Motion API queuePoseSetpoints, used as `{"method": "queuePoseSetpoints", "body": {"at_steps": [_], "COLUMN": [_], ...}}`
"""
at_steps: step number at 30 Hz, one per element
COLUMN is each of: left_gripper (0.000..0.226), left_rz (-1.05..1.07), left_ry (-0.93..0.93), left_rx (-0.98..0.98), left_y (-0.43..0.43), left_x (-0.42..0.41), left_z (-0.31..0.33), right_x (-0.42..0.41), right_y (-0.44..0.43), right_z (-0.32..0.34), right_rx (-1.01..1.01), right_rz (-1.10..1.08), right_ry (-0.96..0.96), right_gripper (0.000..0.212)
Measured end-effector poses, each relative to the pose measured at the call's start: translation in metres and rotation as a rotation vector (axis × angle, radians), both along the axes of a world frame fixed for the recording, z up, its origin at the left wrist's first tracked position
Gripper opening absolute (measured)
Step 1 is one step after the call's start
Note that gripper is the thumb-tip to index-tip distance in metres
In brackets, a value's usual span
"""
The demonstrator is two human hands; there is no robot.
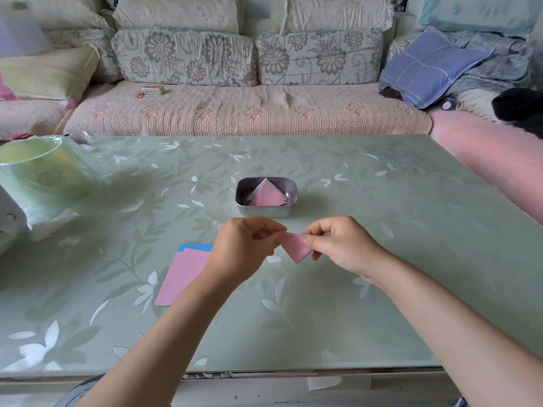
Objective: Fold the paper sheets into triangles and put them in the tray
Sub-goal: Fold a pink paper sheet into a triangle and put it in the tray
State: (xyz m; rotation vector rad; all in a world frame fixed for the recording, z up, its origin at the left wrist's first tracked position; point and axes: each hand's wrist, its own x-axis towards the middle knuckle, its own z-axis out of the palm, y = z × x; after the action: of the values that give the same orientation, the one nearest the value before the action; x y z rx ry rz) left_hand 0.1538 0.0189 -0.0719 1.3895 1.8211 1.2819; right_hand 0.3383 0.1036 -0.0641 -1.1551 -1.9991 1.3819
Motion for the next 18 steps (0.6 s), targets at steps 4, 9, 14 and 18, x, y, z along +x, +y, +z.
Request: {"method": "queuePoseSetpoints", "body": {"at_steps": [4,9,14,18], "left_gripper": [0.013,0.006,0.006,0.006], "left_rz": [-0.068,-0.092,-0.069,-0.087], "left_ry": [0.246,0.405,0.510,0.656], "left_rx": [-0.109,-0.269,-0.309,-0.248], "left_y": [-0.002,-0.002,-0.001,-0.001], "left_x": [0.001,0.003,0.005,0.006], "left_z": [-0.006,-0.009,-0.009,-0.015], "right_x": [-0.003,-0.007,-0.011,-0.010], "right_y": [0.002,0.003,0.000,-0.001], "right_z": [-0.012,-0.021,-0.025,-0.027], "right_rx": [0.061,0.250,0.418,0.530], "right_rz": [0.021,0.072,0.090,0.106], "right_ry": [-0.188,-0.469,-0.549,-0.529], "right_gripper": [0.009,0.009,0.012,0.021]}}
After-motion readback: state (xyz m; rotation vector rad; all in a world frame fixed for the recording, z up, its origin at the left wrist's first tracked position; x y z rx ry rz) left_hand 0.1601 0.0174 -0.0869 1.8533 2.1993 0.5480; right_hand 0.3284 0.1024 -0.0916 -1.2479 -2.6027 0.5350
